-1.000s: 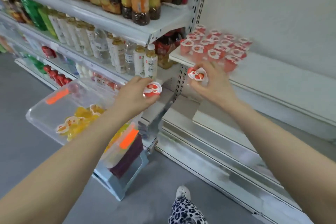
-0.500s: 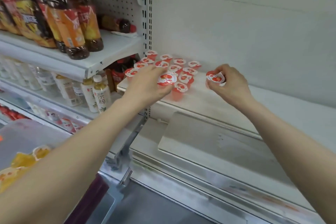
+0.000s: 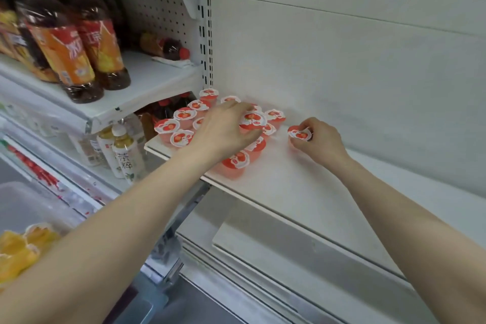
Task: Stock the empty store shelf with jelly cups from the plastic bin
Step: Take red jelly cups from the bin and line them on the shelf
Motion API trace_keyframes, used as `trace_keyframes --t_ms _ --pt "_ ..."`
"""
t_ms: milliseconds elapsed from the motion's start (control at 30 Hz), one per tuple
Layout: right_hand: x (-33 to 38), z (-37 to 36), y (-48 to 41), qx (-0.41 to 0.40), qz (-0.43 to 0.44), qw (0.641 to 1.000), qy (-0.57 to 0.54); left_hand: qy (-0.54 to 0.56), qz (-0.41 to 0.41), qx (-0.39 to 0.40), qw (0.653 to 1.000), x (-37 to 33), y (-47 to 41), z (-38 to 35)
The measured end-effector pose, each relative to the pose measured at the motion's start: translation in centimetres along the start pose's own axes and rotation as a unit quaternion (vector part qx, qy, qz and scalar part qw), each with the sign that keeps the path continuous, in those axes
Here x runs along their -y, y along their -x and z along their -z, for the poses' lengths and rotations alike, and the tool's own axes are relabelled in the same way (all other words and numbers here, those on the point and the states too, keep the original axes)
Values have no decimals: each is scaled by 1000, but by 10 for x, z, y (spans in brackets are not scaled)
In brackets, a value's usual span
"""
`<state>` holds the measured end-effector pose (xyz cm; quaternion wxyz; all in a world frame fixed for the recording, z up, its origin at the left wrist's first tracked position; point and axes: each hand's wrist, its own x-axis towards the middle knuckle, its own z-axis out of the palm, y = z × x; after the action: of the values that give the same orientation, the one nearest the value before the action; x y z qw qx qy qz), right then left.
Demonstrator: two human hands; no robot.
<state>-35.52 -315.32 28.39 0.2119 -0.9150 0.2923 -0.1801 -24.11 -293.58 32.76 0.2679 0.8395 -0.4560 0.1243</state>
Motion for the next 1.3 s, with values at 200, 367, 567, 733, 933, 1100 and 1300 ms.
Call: trace_keyframes --t_ms 200,367,567,733,933,1100,1300 --pt "-9 -5 -23 3 22 1000 -22 9 7 11 1000 -9 -21 -17" --pt "-16 -6 -28 1 50 999 -22 7 -13 33 999 -21 -33 -29" --pt "-28 8 -24 24 129 991 36 -14 -50 41 998 -36 -39 -48" --pt "-37 20 -22 18 136 987 81 -66 -76 56 993 -46 -38 -68" --pt "-40 22 -18 10 153 981 121 -124 -75 92 985 -43 -30 -84" --pt "-37 26 -15 9 156 976 154 -140 -82 97 982 -40 -27 -83" --pt "-25 38 -3 -2 169 969 179 -114 -90 91 985 -38 -22 -69"
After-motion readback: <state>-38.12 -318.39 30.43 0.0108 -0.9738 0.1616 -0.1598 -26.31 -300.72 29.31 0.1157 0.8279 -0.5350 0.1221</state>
